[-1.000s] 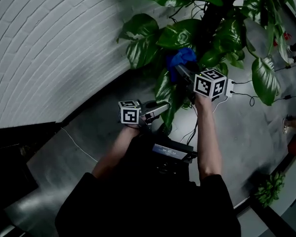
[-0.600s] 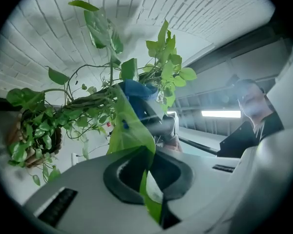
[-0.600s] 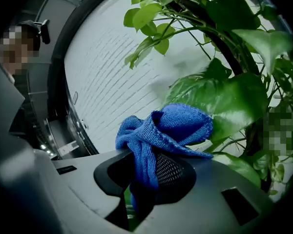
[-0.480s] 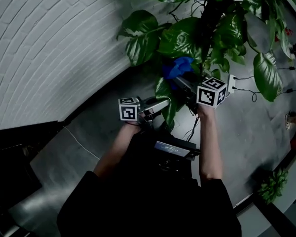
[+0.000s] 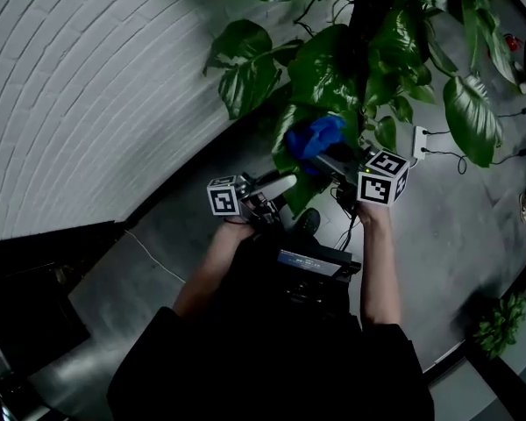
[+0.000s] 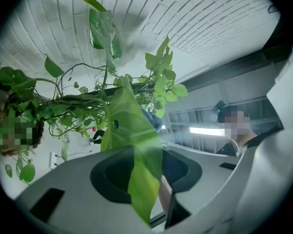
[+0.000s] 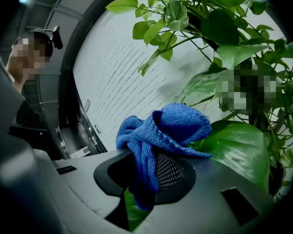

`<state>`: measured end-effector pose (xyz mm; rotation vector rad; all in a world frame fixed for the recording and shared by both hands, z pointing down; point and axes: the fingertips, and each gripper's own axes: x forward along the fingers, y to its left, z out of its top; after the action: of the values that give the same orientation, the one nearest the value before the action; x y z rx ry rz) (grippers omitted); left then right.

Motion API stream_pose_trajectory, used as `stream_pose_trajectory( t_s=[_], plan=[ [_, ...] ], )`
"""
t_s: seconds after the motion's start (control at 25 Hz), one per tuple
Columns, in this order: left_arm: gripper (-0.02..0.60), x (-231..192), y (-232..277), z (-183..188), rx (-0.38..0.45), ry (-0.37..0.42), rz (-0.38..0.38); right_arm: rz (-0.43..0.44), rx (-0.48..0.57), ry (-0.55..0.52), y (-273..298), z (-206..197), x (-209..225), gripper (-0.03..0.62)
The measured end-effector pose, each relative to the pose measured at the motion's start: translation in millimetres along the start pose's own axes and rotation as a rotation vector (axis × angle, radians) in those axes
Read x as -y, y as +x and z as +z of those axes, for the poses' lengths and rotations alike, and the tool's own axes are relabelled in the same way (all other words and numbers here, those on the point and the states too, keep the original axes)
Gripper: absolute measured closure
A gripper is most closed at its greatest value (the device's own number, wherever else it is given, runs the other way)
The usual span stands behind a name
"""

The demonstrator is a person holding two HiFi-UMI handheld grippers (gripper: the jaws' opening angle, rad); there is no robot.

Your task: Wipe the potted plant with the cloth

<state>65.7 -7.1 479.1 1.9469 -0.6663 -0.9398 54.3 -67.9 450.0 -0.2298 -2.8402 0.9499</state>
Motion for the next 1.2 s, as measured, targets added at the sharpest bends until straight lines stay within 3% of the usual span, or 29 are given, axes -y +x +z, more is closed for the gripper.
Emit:
stream_pose_trajectory(
  t_s=[0.44,0.68,1.0,1.2],
  plan=[
    [0.366,18.9,9.1,8.3,0.120,-0.040,-0.066,0.111,0.016,0.003,-28.0,-38.7,-40.7,0.485],
    [0.351,22.8,12.9,8.6,0.165,-0.063,-0.060,0.190,-0.061,-0.042,-31.5,-81.0,-71.6,0.485],
    [0.330,24.4,14.5,5.3,0.254,-0.134,-0.053,0.222,-0.130,-0.088,-45.6,-121.3,-87.5,0.485],
    [0.330,22.5,16.0,-0.5,0.223,-0.085,-0.008,0.225,-0.252,-0.108,-55.2,-161.4,-86.3,0.485]
  ],
)
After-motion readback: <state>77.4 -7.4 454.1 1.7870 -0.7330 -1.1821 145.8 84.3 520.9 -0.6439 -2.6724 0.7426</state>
